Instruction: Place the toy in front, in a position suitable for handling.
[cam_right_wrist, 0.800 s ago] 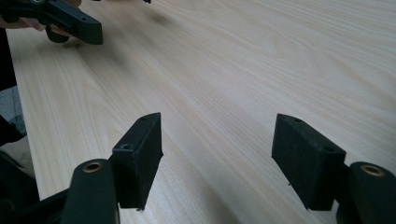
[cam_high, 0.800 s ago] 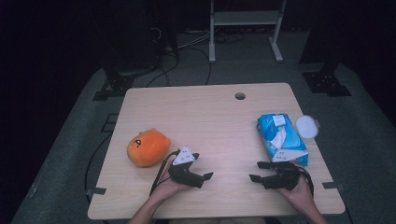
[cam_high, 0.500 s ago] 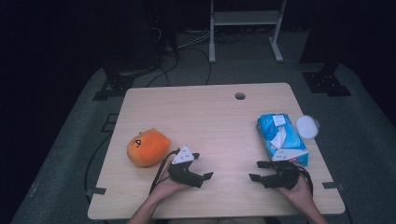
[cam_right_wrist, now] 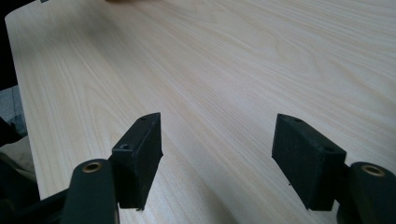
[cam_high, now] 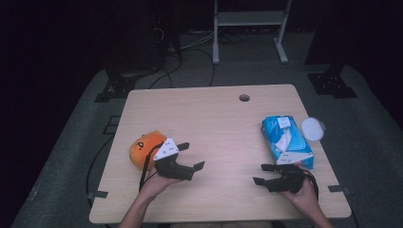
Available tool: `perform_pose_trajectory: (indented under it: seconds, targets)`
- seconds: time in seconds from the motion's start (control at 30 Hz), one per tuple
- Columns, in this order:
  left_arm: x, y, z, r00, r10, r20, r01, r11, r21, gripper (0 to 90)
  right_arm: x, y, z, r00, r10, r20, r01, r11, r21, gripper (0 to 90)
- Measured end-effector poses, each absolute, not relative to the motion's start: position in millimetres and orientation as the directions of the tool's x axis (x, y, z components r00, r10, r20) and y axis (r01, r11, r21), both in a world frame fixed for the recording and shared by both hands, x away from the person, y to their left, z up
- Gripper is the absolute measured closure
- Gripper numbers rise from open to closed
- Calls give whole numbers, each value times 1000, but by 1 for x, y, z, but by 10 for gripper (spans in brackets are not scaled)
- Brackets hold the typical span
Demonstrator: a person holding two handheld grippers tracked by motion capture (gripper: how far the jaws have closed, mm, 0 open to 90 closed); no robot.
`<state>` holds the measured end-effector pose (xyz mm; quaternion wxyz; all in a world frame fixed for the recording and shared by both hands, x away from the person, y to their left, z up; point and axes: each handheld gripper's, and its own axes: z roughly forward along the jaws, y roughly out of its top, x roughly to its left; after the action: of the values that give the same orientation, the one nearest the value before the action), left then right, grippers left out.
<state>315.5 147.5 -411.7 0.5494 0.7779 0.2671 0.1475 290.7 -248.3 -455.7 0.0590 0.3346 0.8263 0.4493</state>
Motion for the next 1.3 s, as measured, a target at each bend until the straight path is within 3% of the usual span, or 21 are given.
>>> perform_pose_trajectory:
  seconds: [0.5, 1.3]
  targets:
    - [324, 211, -390, 698, 715, -29, 237, -193, 952, 90, 291, -248, -456, -768, 608, 203, 504, 377, 777, 318]
    - [336, 275, -407, 558, 825, -93, 341, -126, 931, 90, 291, -245, -458, -767, 609, 201, 507, 384, 771, 317]
